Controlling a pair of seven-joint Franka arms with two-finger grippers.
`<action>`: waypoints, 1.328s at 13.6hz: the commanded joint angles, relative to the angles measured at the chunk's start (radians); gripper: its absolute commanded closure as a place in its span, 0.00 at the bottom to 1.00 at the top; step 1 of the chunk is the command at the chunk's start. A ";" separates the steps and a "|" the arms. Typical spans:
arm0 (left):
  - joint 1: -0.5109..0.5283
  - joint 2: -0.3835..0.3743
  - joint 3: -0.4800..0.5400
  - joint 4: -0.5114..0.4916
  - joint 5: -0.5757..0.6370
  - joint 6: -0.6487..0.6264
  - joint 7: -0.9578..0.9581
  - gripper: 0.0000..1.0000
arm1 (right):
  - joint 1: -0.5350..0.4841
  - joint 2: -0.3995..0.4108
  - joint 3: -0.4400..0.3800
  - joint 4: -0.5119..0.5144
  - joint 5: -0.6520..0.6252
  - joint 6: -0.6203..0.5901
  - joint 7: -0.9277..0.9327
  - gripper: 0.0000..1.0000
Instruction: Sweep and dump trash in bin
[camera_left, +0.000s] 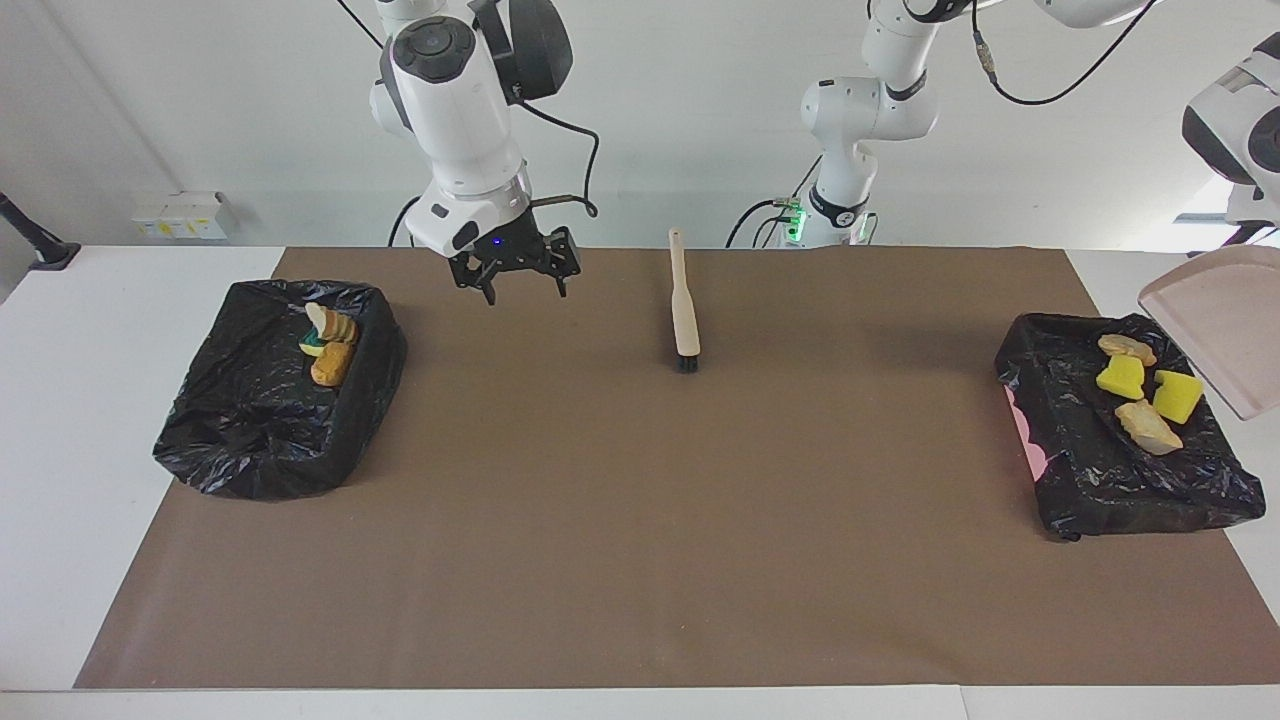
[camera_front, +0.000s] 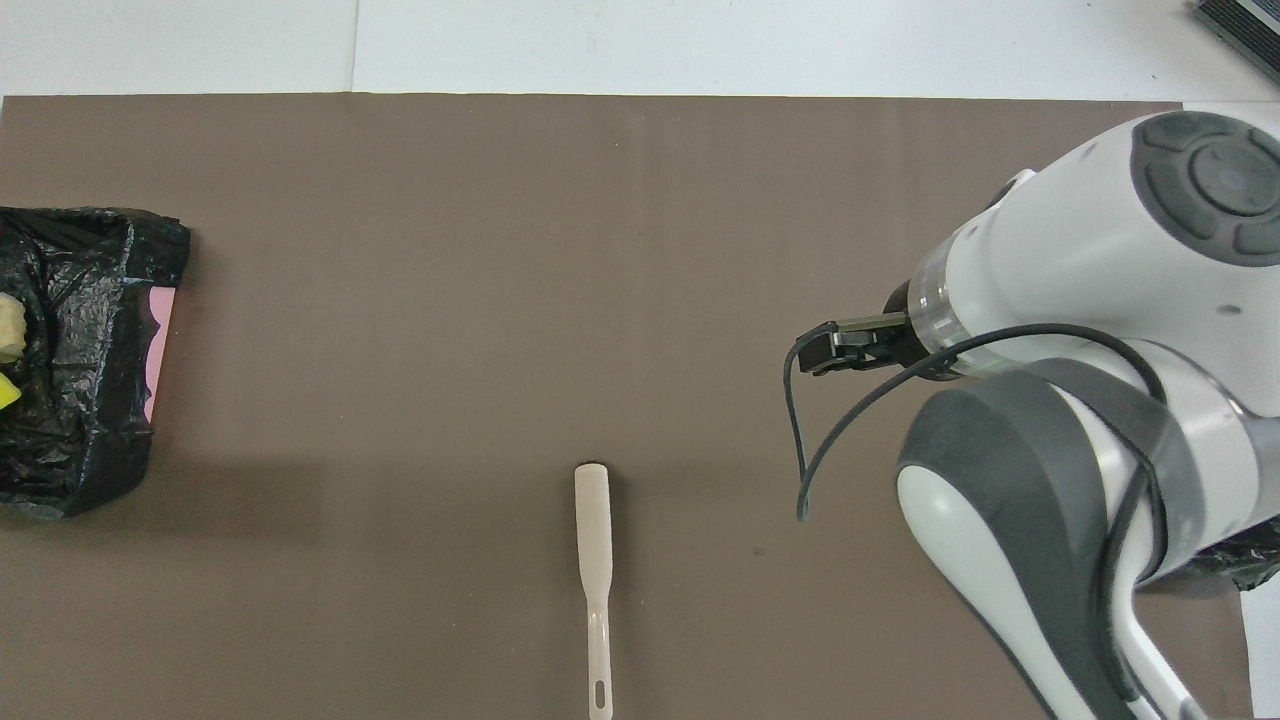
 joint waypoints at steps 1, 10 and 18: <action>-0.009 -0.040 -0.041 -0.027 -0.088 -0.080 -0.095 1.00 | -0.066 0.005 0.011 0.028 -0.099 -0.026 -0.071 0.00; -0.009 -0.131 -0.310 -0.217 -0.558 -0.129 -0.724 1.00 | -0.207 -0.006 0.008 0.110 -0.076 -0.139 -0.153 0.00; -0.015 -0.013 -0.688 -0.184 -0.712 -0.083 -1.545 1.00 | -0.220 -0.024 -0.010 0.103 -0.035 -0.123 -0.139 0.00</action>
